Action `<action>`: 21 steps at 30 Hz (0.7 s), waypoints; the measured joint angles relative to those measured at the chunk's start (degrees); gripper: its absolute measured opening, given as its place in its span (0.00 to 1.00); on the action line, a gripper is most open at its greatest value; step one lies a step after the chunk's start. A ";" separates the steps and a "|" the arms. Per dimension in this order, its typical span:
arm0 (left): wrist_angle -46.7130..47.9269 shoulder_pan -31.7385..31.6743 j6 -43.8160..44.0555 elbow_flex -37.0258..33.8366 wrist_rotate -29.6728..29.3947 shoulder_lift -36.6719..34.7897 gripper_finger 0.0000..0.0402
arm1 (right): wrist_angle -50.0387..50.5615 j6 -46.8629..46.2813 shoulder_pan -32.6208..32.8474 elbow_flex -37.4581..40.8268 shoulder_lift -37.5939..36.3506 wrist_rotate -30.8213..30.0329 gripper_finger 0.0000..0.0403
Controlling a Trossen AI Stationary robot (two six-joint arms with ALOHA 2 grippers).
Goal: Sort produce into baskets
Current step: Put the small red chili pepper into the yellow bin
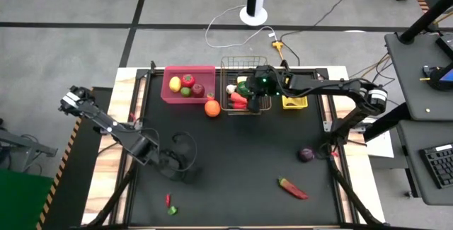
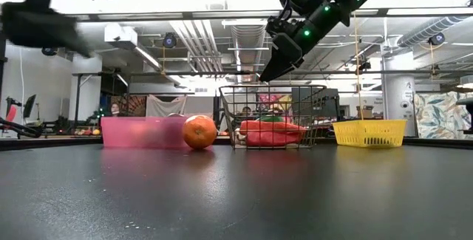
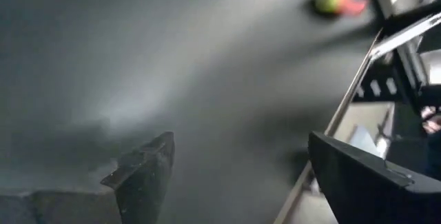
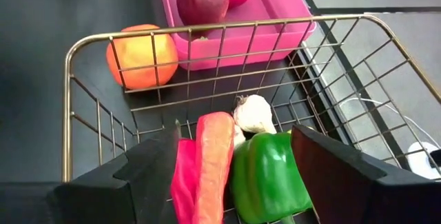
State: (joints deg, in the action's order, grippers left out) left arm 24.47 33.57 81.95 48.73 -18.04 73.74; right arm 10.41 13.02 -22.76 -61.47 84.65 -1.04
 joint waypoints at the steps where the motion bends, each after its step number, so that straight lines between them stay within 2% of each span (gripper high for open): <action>1: 0.25 0.61 2.60 0.00 1.89 0.57 0.78 | 0.01 0.06 0.00 0.00 -0.03 0.00 0.67; 6: 4.87 4.38 15.90 2.38 10.83 4.56 0.78 | 0.04 0.54 0.39 0.00 -0.10 0.06 0.67; 10: 16.17 7.84 23.91 9.77 15.91 9.51 0.78 | 0.04 1.13 0.64 0.00 -0.12 0.26 0.68; 16: 35.84 11.71 30.51 23.31 21.33 19.31 0.78 | -0.09 0.59 0.90 0.00 -0.12 3.57 0.67; 21: 37.96 13.93 35.25 27.79 22.11 25.20 0.78 | -0.08 -0.45 1.37 0.00 -0.12 4.50 0.67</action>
State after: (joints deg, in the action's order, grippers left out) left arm 62.44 47.50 117.19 76.52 4.08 98.94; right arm 10.33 12.57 -21.39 -61.47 84.53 3.46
